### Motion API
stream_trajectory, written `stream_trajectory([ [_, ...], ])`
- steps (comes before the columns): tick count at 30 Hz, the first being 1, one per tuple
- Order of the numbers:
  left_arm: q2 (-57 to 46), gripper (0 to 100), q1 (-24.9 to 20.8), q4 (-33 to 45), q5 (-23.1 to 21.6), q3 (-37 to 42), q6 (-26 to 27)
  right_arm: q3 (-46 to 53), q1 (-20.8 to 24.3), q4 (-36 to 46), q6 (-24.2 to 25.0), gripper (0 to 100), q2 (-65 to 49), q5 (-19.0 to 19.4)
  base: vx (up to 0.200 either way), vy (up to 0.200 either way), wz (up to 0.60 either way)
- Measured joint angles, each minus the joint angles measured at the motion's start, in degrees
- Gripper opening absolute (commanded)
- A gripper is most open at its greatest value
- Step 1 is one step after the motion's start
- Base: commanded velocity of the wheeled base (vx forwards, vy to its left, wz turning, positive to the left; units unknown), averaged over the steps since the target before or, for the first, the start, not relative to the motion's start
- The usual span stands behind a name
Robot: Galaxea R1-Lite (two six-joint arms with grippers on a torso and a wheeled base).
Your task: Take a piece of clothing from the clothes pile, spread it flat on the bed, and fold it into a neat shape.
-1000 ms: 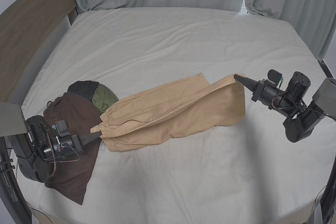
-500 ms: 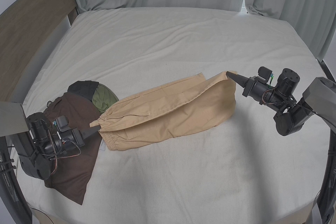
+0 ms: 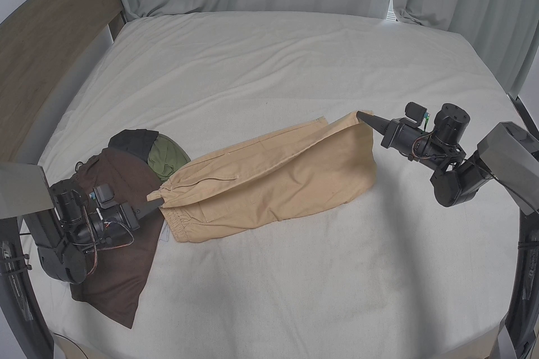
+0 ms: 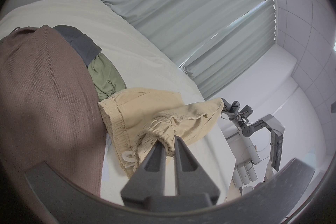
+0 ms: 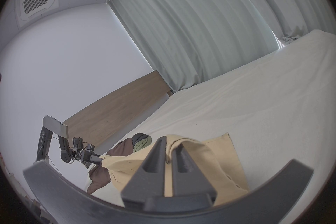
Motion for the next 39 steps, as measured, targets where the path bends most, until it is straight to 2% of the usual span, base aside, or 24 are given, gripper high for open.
stream_trajectory([
  [14,3.8,0,-0.5,0.0,2.7,-4.5,-1.4,-9.1,-0.1,3.3,0.0,0,6.5,0.0,0.000,0.000,0.00],
  [33,7.5,0,-0.9,0.0,4.3,-7.1,-1.4,-13.4,0.1,3.3,0.0,0,11.7,-0.2,0.000,0.000,0.00],
  [34,7.6,100,-0.8,0.0,4.3,-7.1,-1.4,-13.8,0.2,3.3,0.0,100,11.8,-0.2,0.000,0.000,0.00],
  [39,7.6,100,-0.5,0.0,5.0,-7.7,-1.4,-14.4,0.4,3.3,0.0,100,12.3,-0.4,0.000,0.000,0.00],
])
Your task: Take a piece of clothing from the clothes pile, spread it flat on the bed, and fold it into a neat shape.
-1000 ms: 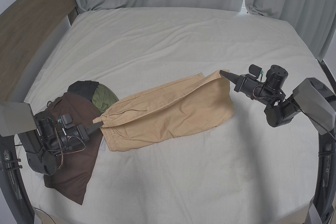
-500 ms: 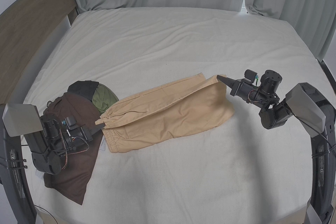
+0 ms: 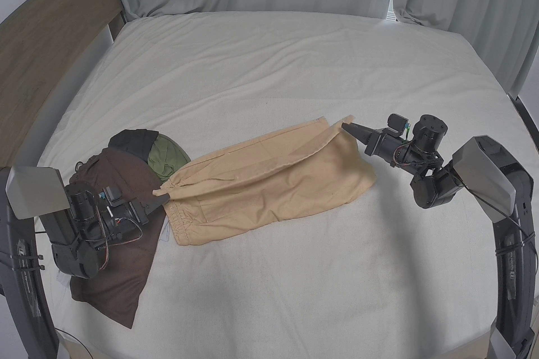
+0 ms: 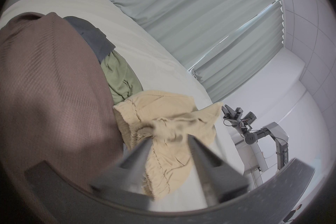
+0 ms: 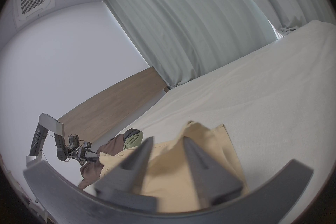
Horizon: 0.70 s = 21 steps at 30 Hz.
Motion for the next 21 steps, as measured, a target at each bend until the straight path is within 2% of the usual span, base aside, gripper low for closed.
stream_trajectory([
  [7,0.0,100,0.9,0.0,4.8,-2.6,-3.5,0.2,0.1,-0.5,0.0,100,-0.3,-2.1,0.000,0.000,0.00],
  [11,-0.1,100,1.1,0.0,5.0,-3.1,-3.9,2.3,0.2,-0.8,-0.1,100,-1.3,-2.2,0.000,0.000,0.00],
  [21,-1.4,100,1.2,0.0,4.8,-2.4,-3.9,15.7,0.9,-0.9,-0.1,100,-8.2,-2.2,0.000,0.000,0.00],
])
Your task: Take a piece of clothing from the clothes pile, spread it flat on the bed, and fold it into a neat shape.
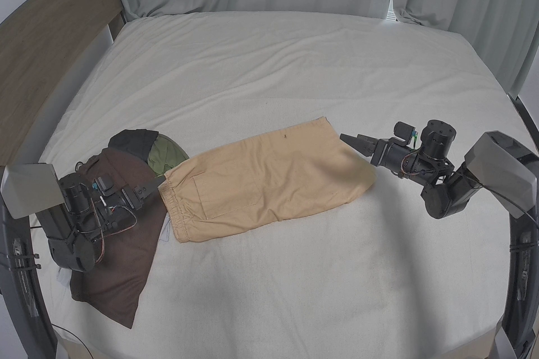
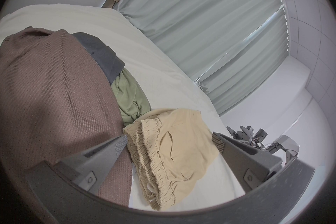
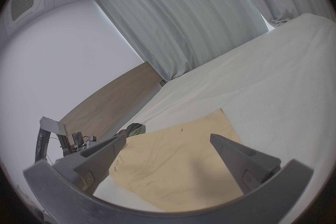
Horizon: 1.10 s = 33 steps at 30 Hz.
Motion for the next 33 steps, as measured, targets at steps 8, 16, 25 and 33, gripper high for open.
stream_trajectory([
  [8,-3.5,100,-0.7,0.0,-0.2,2.2,2.0,13.8,1.2,-9.0,0.1,100,-4.0,0.0,0.000,0.000,0.00],
  [16,-7.2,100,-3.0,0.0,-0.2,5.4,8.3,22.5,1.1,-18.3,0.4,100,-2.7,0.1,0.000,0.000,0.00],
  [25,-9.3,100,-5.2,0.0,0.3,7.3,19.0,26.6,0.5,-18.6,0.4,100,-0.8,-1.4,0.000,0.000,0.00],
  [33,-10.2,100,-5.7,0.0,0.5,7.5,25.4,26.8,0.9,-18.6,-0.2,100,0.8,-4.9,0.000,0.000,0.00],
])
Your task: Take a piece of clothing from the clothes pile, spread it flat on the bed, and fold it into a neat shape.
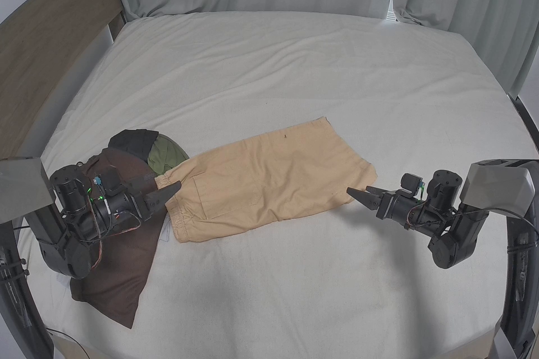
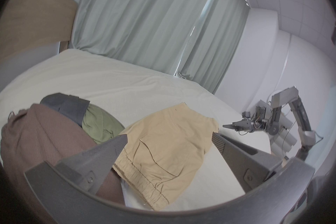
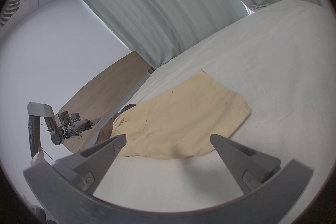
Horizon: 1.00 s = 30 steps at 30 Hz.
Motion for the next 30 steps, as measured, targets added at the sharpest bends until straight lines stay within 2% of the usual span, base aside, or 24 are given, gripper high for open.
stream_trajectory([
  [3,-0.1,100,0.0,0.0,0.0,0.0,2.1,0.1,0.2,0.0,-0.1,100,0.5,-0.3,0.000,0.000,0.00],
  [25,-0.5,100,0.0,0.0,0.0,-1.0,4.5,0.0,1.2,0.0,-0.7,100,3.3,-0.4,0.000,0.000,0.00],
  [30,-0.5,100,0.1,0.0,0.0,-1.2,7.1,-0.1,1.2,0.0,-0.7,100,4.0,-0.5,0.000,0.000,0.00],
])
